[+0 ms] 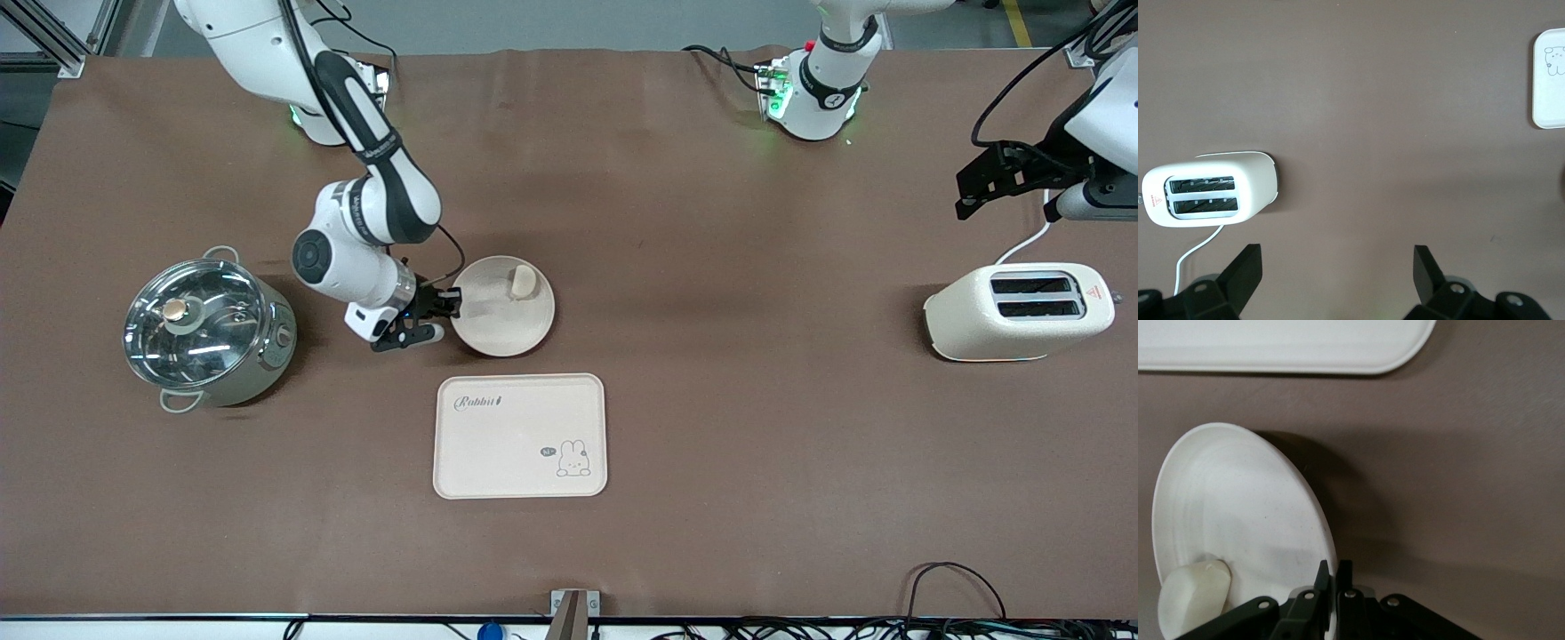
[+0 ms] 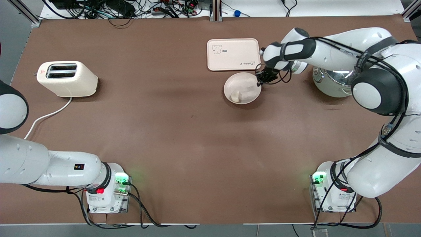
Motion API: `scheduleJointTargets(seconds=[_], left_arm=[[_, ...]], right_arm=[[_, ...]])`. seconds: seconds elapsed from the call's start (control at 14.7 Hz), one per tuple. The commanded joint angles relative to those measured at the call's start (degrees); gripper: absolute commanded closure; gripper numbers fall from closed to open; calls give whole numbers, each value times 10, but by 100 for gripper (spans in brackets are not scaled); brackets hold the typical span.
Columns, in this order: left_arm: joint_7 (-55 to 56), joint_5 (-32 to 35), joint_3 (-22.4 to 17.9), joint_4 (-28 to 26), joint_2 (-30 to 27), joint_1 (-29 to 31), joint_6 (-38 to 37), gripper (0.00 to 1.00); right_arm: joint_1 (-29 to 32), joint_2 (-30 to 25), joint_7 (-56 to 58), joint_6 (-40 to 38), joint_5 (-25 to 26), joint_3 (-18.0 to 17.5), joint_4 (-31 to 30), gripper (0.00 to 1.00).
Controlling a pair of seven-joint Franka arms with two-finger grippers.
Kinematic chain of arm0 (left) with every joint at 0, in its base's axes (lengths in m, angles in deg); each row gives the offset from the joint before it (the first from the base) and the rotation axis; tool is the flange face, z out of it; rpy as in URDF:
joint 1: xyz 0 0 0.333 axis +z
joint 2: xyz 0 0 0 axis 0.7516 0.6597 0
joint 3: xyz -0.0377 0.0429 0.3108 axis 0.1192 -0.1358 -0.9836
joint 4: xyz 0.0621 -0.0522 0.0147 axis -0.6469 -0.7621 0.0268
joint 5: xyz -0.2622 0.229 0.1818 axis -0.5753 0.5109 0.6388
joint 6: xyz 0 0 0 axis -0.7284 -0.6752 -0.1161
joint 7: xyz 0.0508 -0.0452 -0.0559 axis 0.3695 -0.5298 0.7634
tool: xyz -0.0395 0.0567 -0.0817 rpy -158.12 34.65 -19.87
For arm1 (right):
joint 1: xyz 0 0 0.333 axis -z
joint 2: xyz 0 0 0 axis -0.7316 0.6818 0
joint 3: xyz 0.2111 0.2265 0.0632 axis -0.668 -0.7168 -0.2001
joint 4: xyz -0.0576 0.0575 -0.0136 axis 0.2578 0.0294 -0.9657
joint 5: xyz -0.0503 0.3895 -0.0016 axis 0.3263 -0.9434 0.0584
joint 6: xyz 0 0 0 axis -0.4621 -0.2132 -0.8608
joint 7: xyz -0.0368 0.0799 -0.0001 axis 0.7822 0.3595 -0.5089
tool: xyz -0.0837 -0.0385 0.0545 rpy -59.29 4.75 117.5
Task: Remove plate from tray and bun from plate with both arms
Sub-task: 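Carry the plate off the tray and set it on the table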
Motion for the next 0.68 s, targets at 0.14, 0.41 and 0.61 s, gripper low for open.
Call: scheduleJointTargets(seconds=[0.14, 0.41, 0.61], left_arm=[[-9, -1, 2, 8, 4, 0, -5, 0], [-6, -1, 2, 8, 9, 0, -5, 0], [0, -6, 2, 7, 12, -5, -5, 0]], right_arm=[[-8, 11, 8, 22, -54, 2, 19, 16], [-7, 24, 2, 17, -65, 2, 46, 0], [18, 6, 1, -9, -64, 5, 52, 0]])
